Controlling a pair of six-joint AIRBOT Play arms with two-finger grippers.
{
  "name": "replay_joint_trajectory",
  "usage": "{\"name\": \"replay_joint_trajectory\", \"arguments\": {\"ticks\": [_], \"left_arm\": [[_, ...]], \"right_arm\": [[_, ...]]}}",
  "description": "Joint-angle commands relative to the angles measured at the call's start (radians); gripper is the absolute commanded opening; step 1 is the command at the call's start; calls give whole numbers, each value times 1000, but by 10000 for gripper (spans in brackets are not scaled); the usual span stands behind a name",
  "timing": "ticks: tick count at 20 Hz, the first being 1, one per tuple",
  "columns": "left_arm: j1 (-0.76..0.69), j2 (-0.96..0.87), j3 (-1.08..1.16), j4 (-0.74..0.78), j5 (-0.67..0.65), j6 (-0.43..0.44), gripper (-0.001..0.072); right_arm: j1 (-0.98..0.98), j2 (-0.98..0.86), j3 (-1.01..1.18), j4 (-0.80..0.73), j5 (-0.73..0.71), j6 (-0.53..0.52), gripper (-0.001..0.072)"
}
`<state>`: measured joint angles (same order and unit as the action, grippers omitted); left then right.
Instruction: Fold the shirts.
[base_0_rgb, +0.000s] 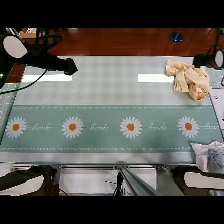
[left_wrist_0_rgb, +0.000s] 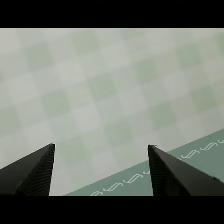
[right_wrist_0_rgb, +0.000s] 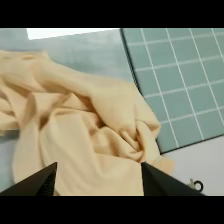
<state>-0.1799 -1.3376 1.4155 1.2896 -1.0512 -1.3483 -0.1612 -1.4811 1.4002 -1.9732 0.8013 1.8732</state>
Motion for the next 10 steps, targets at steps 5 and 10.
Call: {"name": "replay_joint_trajectory", "arguments": {"ticks": [5, 10], "left_arm": [[0, 0, 0, -30, 2, 0, 720], [0, 0, 0, -33, 2, 0, 720]], "right_arm": [[-217, -122, 1, 241, 40, -158, 587], [-222, -207, 1, 438, 14, -271, 587]]}}
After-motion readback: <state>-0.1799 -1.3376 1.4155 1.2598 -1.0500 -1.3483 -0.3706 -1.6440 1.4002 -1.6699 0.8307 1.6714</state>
